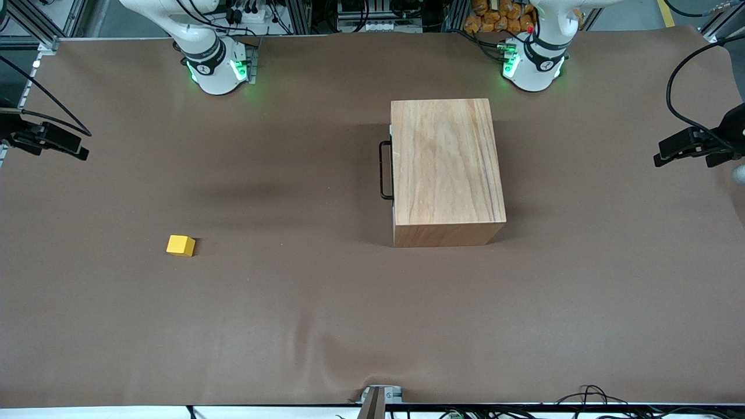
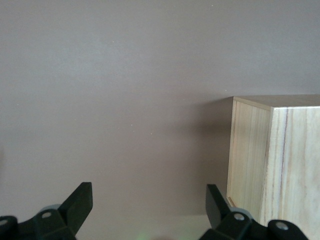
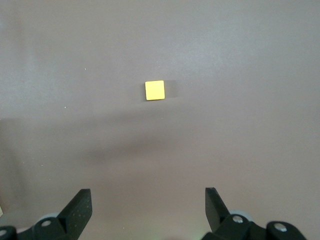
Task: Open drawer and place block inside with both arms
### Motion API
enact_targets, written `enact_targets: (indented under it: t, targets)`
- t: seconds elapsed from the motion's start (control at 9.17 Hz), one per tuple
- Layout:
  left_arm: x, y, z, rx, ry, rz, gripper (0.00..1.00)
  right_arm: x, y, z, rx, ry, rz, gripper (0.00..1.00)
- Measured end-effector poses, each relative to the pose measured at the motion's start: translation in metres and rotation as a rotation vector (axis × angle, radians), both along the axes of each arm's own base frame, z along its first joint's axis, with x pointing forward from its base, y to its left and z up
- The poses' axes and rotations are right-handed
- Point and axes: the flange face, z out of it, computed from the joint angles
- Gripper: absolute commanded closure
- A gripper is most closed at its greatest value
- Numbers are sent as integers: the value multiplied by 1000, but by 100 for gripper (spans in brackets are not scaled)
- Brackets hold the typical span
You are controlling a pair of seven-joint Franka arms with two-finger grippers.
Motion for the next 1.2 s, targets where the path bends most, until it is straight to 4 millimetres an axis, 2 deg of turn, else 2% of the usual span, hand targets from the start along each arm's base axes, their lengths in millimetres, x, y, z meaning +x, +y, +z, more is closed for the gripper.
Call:
enact_targets:
  t: [0.22,0.44,0.65,0.87,0.98,1.2]
  targets:
    - [2,-23,-4,-3,8,-35,0,0,0,0,0,0,0,0]
    - [6,-68,-18,1,32,-33,0,0,0,0,0,1,1,0]
    - [22,-126,-49,8,55,-12,0,1,1,-1,0,3,1,0]
    - [32,-199,-76,16,56,28,0,1,1,-2,0,4,3,0]
    - [30,-236,-87,18,46,55,0,1,1,-2,0,5,3,0]
    - [20,-292,-102,16,27,77,0,2,2,-3,0,7,4,0]
